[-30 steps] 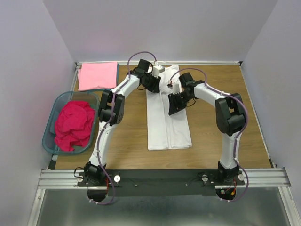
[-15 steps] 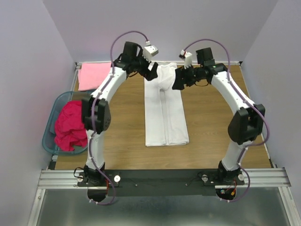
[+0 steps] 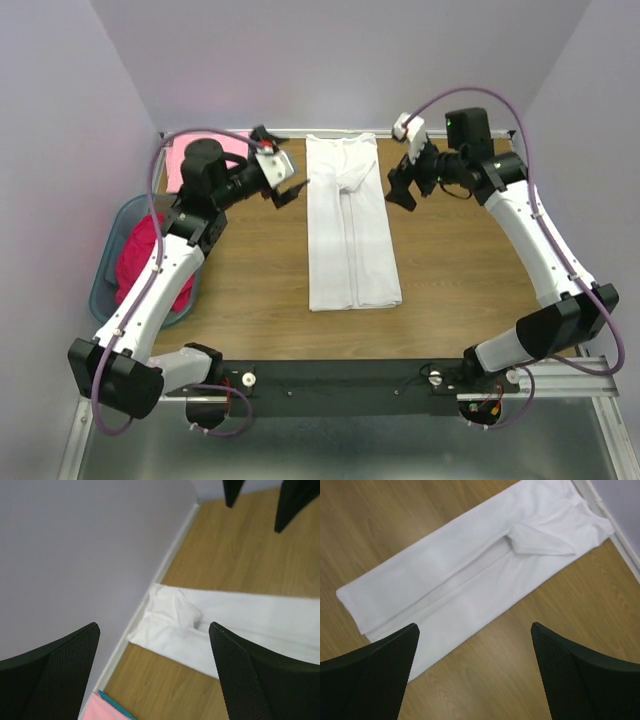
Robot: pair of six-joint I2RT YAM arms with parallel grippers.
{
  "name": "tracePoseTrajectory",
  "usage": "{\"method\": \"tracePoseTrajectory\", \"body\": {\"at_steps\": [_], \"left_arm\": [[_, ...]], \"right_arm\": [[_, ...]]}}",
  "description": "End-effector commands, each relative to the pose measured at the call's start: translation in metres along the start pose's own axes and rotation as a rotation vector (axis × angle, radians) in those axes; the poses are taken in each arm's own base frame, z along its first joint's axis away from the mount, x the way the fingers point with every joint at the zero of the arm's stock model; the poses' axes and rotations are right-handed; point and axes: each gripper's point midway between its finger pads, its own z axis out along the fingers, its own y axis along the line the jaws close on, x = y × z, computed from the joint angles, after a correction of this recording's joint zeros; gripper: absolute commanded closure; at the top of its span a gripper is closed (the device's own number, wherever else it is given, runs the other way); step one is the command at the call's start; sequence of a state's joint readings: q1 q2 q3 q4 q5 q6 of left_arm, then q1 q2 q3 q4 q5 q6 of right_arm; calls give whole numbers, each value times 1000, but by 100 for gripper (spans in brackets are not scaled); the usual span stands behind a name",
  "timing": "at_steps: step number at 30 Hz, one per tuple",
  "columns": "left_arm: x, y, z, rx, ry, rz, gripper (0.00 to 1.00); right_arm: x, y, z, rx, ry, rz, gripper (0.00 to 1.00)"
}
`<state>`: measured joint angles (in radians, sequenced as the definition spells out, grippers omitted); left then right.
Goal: Fold and stack the t-shirts
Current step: Fold the tshirt
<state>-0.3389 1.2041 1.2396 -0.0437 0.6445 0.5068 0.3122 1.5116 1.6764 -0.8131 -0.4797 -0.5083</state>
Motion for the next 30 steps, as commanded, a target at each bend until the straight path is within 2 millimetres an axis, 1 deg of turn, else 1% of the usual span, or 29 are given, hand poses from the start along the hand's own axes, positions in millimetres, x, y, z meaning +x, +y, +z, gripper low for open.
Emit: {"method": "tracePoseTrajectory", "body": {"at_steps": [1,2,3,4,5,6,7,8,9,10,12,14,15,16,17,19,20,22,28,29,30], "left_arm": [[82,-108,-29,348,169,109,4],[94,-128,-37,408,191,142,4],[121,-172,-51,518,241,121,4],[129,-189,-56,548,253,139,4],[130,-195,-60,538,254,165,4],[134,-207,-62,553,254,162,4],[142,-232,-67,610,254,148,5],[144,-242,-69,623,259,149,6],[143,-251,-67,634,254,136,9],[147,-271,-70,678,262,139,10],[152,-292,-71,715,276,120,14],[158,-306,-72,747,299,123,18],[157,-314,-71,766,293,130,21],[161,-318,-71,769,310,116,22],[167,-322,-71,782,333,109,26],[172,-326,-69,789,351,103,30],[179,-328,-69,794,376,97,35],[184,-328,-67,788,399,91,39],[197,-329,-65,775,435,93,41],[202,-330,-65,776,451,96,41],[204,-331,-65,779,458,97,41]], "right_arm": [[98,79,6,-244,246,-62,1],[112,92,8,-268,273,-76,2],[150,110,15,-298,346,-70,5],[156,120,14,-305,347,-87,6],[166,139,18,-343,366,-110,10],[174,149,21,-360,379,-117,12],[190,159,25,-376,406,-115,15],[196,170,28,-404,420,-133,18],[202,173,30,-412,432,-139,24],[213,177,33,-419,449,-158,26],[229,181,39,-420,474,-180,32],[236,188,43,-430,482,-214,36],[241,190,45,-430,491,-223,37],[242,188,50,-411,483,-242,37],[249,192,51,-418,494,-250,38],[254,189,58,-396,490,-267,39],[259,190,59,-396,497,-271,39],[263,188,63,-384,495,-288,41],[276,187,67,-365,502,-319,42],[279,187,68,-365,508,-322,42],[280,187,67,-364,510,-323,44]]}}
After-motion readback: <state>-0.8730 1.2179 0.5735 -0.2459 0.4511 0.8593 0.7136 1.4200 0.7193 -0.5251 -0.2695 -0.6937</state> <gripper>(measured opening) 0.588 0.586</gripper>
